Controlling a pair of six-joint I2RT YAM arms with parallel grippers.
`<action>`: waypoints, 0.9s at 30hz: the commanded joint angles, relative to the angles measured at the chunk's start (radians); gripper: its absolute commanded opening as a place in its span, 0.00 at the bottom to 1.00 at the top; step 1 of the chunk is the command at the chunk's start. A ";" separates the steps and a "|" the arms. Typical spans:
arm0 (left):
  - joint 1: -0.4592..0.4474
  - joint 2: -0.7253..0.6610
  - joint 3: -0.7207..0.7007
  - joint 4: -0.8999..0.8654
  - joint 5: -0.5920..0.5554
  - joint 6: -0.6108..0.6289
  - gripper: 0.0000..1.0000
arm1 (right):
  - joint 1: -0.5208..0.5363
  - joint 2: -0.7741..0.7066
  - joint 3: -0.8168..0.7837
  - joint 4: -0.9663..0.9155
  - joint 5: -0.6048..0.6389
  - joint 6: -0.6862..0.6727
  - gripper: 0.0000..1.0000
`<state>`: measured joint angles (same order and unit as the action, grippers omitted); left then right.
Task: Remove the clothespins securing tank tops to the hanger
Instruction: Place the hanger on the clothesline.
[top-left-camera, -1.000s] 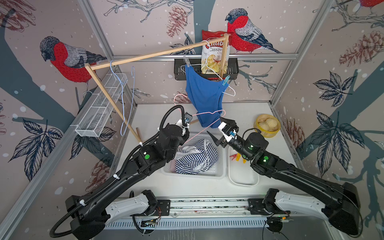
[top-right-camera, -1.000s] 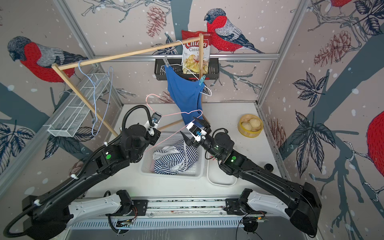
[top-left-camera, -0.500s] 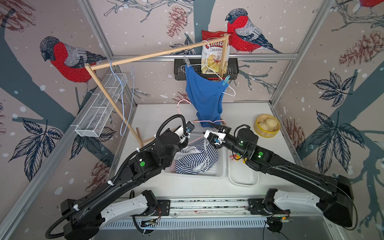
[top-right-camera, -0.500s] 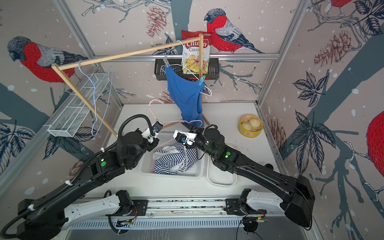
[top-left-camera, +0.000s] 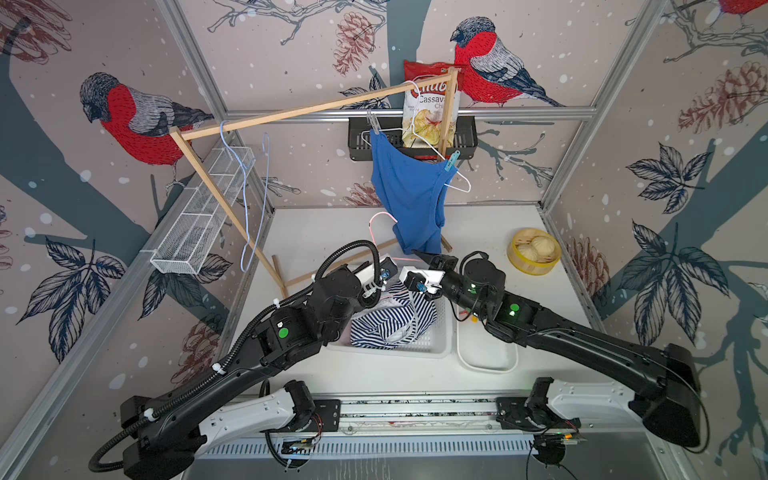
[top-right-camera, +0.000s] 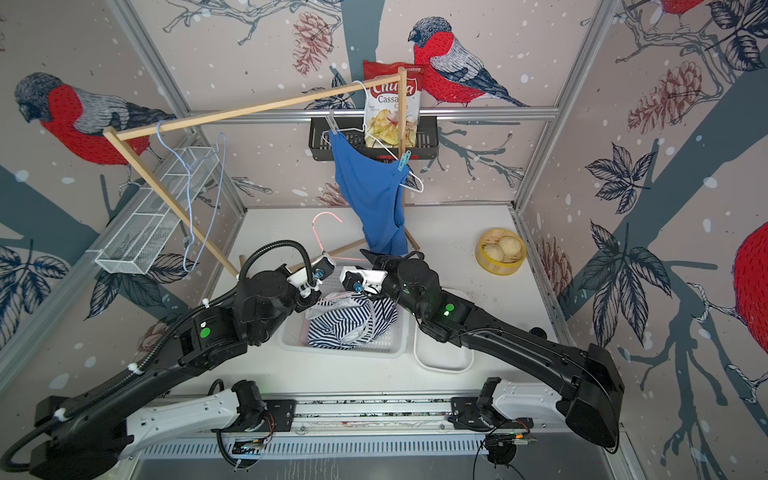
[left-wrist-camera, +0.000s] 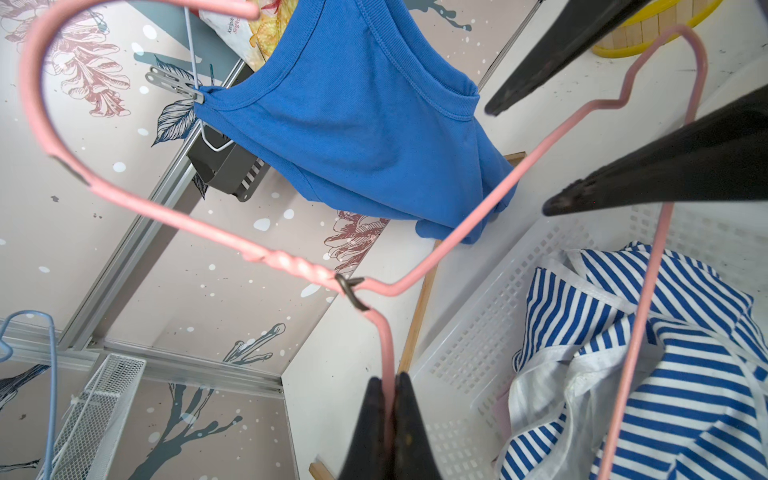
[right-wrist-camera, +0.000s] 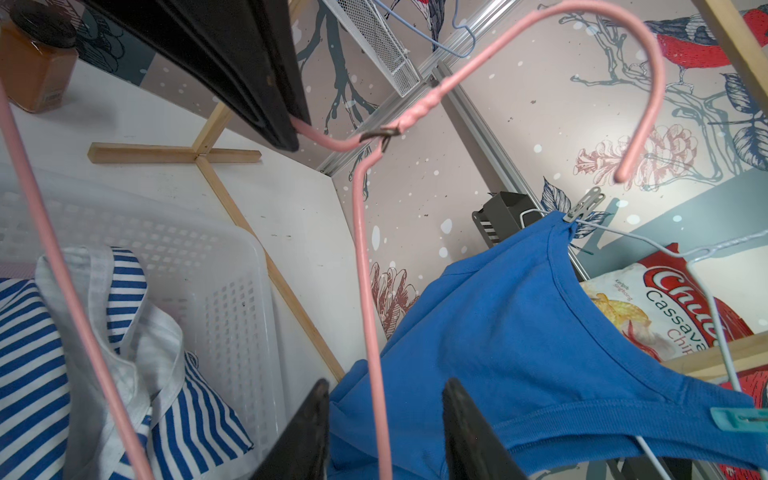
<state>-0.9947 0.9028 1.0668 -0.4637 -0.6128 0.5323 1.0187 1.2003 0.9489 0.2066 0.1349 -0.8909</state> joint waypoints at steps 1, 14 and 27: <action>-0.010 -0.005 0.004 0.017 -0.013 0.030 0.00 | 0.007 0.020 0.022 0.005 0.025 -0.017 0.36; -0.012 -0.056 0.081 -0.086 0.111 -0.086 0.61 | 0.027 0.059 -0.005 0.074 0.133 -0.080 0.00; -0.010 -0.146 0.179 -0.311 0.468 -0.285 0.96 | -0.085 -0.157 -0.148 0.127 0.029 -0.161 0.00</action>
<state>-1.0046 0.7536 1.2297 -0.6956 -0.2451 0.3046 0.9379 1.0718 0.8040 0.3046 0.1673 -1.0241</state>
